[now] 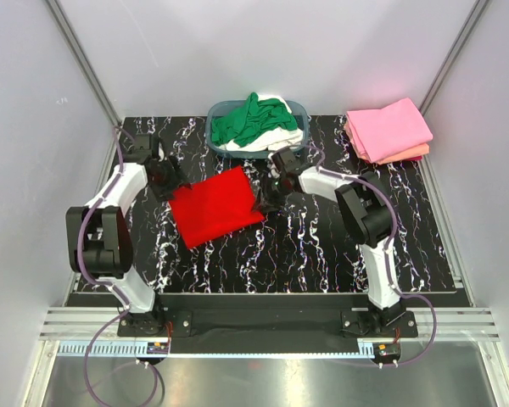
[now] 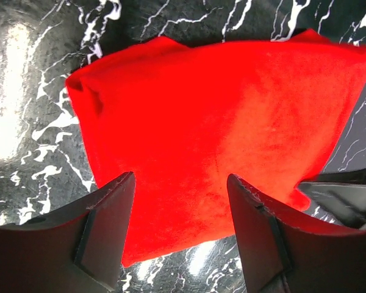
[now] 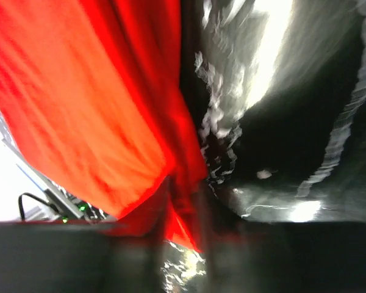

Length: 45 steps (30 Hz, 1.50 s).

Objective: Fold and stack the t-shirts
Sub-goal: Fold the tshirt, then neatly place the folded tshirt to the corner

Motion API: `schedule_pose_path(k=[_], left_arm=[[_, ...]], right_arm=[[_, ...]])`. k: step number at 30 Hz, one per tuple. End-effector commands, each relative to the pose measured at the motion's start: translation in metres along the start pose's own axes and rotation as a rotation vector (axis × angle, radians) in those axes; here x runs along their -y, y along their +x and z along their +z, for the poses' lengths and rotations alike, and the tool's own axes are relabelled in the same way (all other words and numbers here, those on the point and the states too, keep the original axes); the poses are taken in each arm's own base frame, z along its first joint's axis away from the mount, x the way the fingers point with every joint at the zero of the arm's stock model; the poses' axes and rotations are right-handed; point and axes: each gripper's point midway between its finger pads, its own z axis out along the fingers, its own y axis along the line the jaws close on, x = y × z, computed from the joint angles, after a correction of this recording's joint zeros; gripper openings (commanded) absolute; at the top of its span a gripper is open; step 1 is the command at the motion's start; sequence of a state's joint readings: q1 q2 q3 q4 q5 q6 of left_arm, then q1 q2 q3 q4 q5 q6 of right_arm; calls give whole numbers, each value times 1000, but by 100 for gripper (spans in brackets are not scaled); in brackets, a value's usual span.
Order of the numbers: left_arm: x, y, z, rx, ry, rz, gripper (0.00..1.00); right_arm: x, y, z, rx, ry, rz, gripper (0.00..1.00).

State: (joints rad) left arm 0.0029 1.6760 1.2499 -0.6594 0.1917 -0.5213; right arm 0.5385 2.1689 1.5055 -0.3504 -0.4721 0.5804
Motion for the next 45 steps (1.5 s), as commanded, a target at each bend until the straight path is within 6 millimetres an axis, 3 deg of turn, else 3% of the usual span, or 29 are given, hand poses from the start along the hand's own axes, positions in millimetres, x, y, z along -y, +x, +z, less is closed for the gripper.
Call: schedule_pose_path(k=[1,3,4,6,7,9,12,14,15,17,21,25,30,33,38,41,45], left_arm=[[10,-8,-27,66,56,22,66],[8,-1,-41,77,51,43,66],[6,2,-45,79,50,51,66],[3,13,-59,88,53,62,66],[1,17,-63,90,56,66,66],[-3,29,-72,98,65,81,67],[-11,41,-84,114,57,111,68],[-17,47,-91,117,37,132,68],[-22,48,-96,141,20,143,68],[-27,51,-101,154,2,164,68],[-38,61,-106,184,-14,168,68],[-42,71,-105,189,-4,156,68],[-42,72,-108,224,10,161,68],[-42,71,-110,242,17,167,68],[-41,70,-112,262,25,170,68],[-41,70,-112,265,25,169,68],[-41,69,-113,271,24,169,68]], right_arm=[[-13,41,15,-54,-3,-3,18],[-4,62,17,-71,38,13,7],[-13,72,12,-67,40,17,3],[-4,95,9,-77,81,32,0],[-17,98,-1,-56,63,34,0],[-17,115,-8,-59,90,19,32],[-19,115,-31,-17,123,3,85],[-25,105,-50,42,134,-32,98],[-26,104,-55,54,133,-42,100],[-33,97,-66,92,112,-74,100],[-21,74,-66,134,85,-31,100],[0,50,-44,134,31,52,95],[-1,24,-19,137,-23,82,85],[-3,23,0,105,-47,114,81],[-3,37,24,62,-37,160,76],[3,48,35,40,-31,192,56],[1,47,42,59,-87,201,31]])
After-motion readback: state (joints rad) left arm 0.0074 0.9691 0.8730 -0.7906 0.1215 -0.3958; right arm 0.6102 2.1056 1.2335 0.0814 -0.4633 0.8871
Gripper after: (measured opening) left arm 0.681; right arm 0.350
